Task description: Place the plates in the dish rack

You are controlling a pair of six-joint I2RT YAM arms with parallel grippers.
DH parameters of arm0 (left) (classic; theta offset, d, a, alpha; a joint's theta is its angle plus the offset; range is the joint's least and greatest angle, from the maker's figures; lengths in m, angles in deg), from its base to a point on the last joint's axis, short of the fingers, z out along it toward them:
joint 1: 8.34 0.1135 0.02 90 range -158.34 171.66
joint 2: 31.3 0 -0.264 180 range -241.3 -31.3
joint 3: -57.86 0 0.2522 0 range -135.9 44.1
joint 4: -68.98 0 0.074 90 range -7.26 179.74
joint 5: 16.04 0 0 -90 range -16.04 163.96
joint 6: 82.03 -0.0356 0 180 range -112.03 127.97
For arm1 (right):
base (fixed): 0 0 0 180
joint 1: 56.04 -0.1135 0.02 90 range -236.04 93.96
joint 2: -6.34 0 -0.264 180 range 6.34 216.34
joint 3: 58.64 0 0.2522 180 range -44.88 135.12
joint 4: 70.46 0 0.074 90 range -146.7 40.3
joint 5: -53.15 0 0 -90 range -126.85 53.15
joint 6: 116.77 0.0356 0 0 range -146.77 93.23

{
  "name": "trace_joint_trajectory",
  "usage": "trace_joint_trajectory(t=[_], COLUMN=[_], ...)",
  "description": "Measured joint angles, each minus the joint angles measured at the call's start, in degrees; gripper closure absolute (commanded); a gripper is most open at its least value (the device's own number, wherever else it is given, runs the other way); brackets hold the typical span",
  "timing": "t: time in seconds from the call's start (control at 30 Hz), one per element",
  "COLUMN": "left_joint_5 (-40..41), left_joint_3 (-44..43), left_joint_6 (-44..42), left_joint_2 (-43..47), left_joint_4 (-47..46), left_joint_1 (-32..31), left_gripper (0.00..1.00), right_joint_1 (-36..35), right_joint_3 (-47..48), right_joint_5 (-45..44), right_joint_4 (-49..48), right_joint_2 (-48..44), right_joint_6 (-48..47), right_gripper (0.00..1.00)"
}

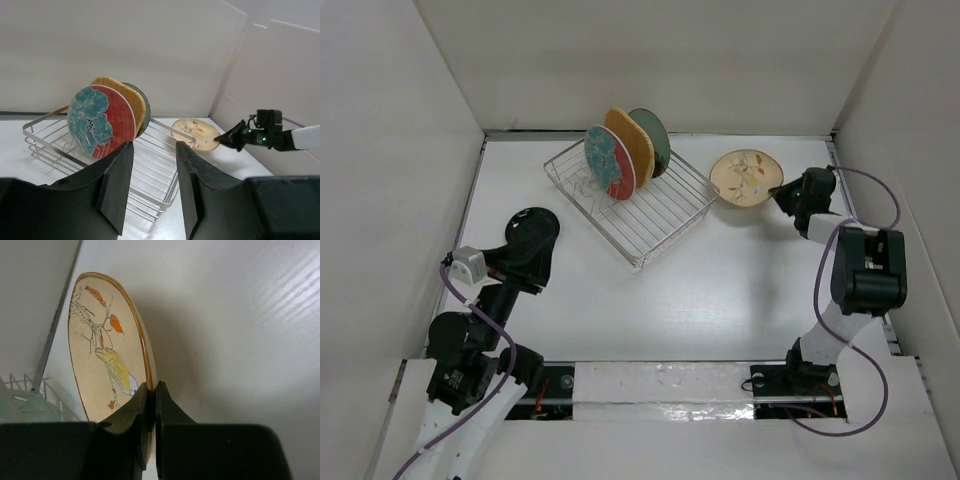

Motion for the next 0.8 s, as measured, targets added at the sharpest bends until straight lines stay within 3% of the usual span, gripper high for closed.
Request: trace_joint_trajectory(t=[0.17, 0.37, 0.57, 0.8], left_joint_5=[-0.04, -0.22, -0.22, -0.37], left_joint_3=[0.0, 0.0, 0.0, 0.0], left_joint_6=[0.02, 0.02, 0.02, 0.04], left_joint_2=[0.17, 0.59, 1.33, 1.79], left_joint_4=[-0.02, -0.02, -0.02, -0.04], left_joint_1=[0.0, 0.0, 0.0, 0.0], left_gripper=[0.64, 0.64, 0.64, 0.64], right_joint_1=[-4.81, -21.09, -35.85, -47.17], right_joint_3=[2.25, 19.1, 38.73, 60.83], right_joint_5=[-7.58, -11.63, -12.79, -22.93], right_joint_4=[5.44, 9.77, 17.66, 31.32], right_joint_2=[-13.77, -20.06, -13.25, 5.73], right_joint_6=[-9.46, -21.35, -31.67, -43.39], right_gripper=[1.0, 1.0, 1.0, 1.0])
